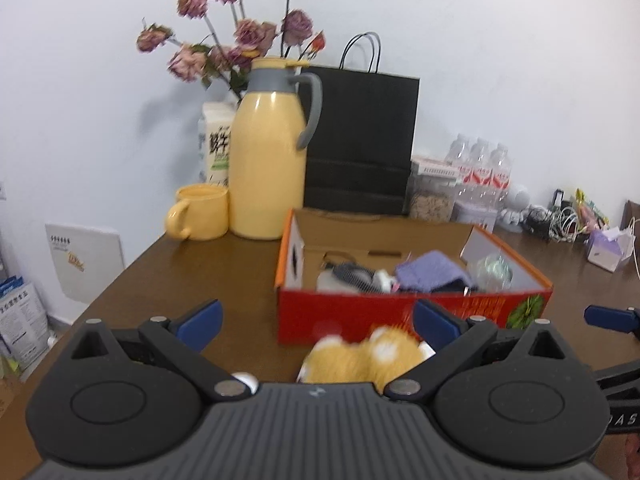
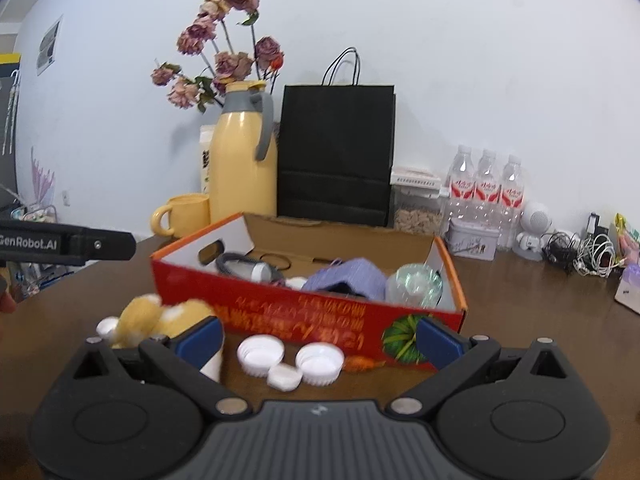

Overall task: Organize objects
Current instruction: 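Withdraw both tools from the box back over the table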

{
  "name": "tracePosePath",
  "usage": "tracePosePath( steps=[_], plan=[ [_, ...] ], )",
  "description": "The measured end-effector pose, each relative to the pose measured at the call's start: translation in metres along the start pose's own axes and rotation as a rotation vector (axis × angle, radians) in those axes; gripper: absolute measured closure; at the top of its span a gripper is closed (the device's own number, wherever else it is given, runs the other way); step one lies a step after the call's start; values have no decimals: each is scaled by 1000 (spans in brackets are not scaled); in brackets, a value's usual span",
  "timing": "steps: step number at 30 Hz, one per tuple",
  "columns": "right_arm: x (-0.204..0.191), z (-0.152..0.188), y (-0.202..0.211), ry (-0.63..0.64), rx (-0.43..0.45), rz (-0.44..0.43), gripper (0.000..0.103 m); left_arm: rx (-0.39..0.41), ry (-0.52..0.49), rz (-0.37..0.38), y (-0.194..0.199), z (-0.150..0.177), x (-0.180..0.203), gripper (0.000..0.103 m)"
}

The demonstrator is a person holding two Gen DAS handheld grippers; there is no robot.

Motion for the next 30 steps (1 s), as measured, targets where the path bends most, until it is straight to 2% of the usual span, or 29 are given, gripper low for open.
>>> tracePosePath(
  steps=[14, 30],
  plan=[
    [-9, 28, 27, 16, -44, -15, 0, -56, 1, -16, 28, 33, -9, 0],
    [0, 39, 6, 16, -94, 14, 0, -79, 24, -38, 18, 40, -20, 0]
  ],
)
Point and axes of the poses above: each gripper's, at about its wrist camera, not at the fingertips, and y roughly against the way its jaws point, x to its right, z to its underside, the point moved 6 cm from there along -y, roughly the way its jaws point, and after that the axes turned 12 degrees about z, right-handed, at the moved point
